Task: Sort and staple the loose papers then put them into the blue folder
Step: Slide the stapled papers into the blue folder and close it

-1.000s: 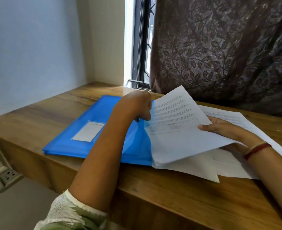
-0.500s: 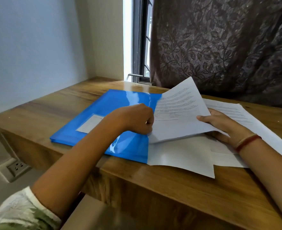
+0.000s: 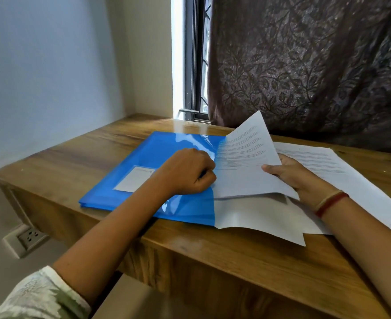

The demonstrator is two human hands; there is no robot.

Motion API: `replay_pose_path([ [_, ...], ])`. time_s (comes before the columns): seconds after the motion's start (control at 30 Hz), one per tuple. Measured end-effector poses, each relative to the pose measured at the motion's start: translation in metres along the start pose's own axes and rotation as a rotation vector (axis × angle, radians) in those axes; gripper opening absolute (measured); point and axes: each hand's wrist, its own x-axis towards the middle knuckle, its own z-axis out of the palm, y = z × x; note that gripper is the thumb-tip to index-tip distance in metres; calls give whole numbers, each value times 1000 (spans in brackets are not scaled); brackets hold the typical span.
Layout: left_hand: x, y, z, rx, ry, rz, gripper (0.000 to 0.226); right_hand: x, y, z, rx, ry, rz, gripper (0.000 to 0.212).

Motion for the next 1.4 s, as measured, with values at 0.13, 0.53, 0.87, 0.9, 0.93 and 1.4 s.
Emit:
replay_pose_path([
  [0.13, 4, 8, 10, 30, 51, 19, 41, -12, -6, 22, 65, -46, 12, 27],
  [0.53, -13, 22, 19, 11, 27, -38, 42, -5, -9, 79, -19, 92, -5, 33],
  [0.87, -32, 38, 20, -154, -192, -100, 33, -10, -13, 77, -167, 69, 42, 18],
  [0.9, -32, 38, 20, -151, -171, -100, 33, -11, -18, 80, -187, 24, 49, 18],
  [0.93, -32, 38, 19, -145, -156, -100, 34, -11, -22, 83, -206, -12, 50, 17],
  [1.4, -36, 40, 20, -108, 6, -99, 43, -42, -20, 76, 64, -104, 193, 44],
])
